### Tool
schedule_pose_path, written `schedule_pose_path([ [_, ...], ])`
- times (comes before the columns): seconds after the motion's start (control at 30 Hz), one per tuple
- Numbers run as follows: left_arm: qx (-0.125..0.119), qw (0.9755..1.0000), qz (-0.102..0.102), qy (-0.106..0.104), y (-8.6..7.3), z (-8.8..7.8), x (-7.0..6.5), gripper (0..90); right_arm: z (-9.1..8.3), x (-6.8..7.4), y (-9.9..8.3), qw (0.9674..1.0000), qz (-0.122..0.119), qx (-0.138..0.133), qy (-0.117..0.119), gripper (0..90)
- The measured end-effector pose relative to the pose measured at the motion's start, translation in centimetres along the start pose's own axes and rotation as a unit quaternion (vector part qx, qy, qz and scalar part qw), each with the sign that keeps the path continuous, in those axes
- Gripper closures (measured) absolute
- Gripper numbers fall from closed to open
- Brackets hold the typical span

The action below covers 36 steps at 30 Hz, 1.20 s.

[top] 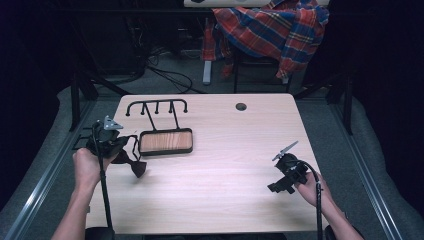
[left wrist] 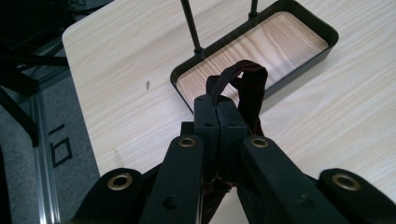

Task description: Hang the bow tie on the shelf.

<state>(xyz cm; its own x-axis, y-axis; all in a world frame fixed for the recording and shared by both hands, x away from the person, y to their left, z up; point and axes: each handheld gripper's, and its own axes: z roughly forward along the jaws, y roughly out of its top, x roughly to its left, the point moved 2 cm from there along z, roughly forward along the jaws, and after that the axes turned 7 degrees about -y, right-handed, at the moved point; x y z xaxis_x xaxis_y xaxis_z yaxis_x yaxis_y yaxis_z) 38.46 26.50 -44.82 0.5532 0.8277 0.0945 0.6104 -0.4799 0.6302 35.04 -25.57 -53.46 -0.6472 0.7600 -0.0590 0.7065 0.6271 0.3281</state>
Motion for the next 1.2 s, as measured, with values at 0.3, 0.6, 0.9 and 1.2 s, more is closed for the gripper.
schedule_pose_path([
  [0.3, -0.005, 0.9999, -0.003, 0.008, 0.8, 0.0, 0.9, 89.1, 0.3, -0.1, -0.1, 1.0000, 0.003, 0.002, 0.006, 16.1],
  [0.6, -0.007, 0.9999, -0.001, 0.012, 1.8, -0.4, 1.5, 89.1, 0.3, -0.1, 0.0, 1.0000, 0.002, 0.005, 0.007, 15.8],
  [0.9, -0.014, 0.9997, 0.002, 0.019, 3.1, -1.2, 2.0, 89.1, 0.3, -0.1, -0.1, 0.9999, -0.002, 0.009, 0.009, 15.9],
  [1.2, -0.020, 0.9995, 0.001, 0.022, 3.9, -1.5, 2.4, 89.1, 0.3, 0.0, -0.2, 0.9999, 0.007, 0.001, 0.007, 15.8],
])
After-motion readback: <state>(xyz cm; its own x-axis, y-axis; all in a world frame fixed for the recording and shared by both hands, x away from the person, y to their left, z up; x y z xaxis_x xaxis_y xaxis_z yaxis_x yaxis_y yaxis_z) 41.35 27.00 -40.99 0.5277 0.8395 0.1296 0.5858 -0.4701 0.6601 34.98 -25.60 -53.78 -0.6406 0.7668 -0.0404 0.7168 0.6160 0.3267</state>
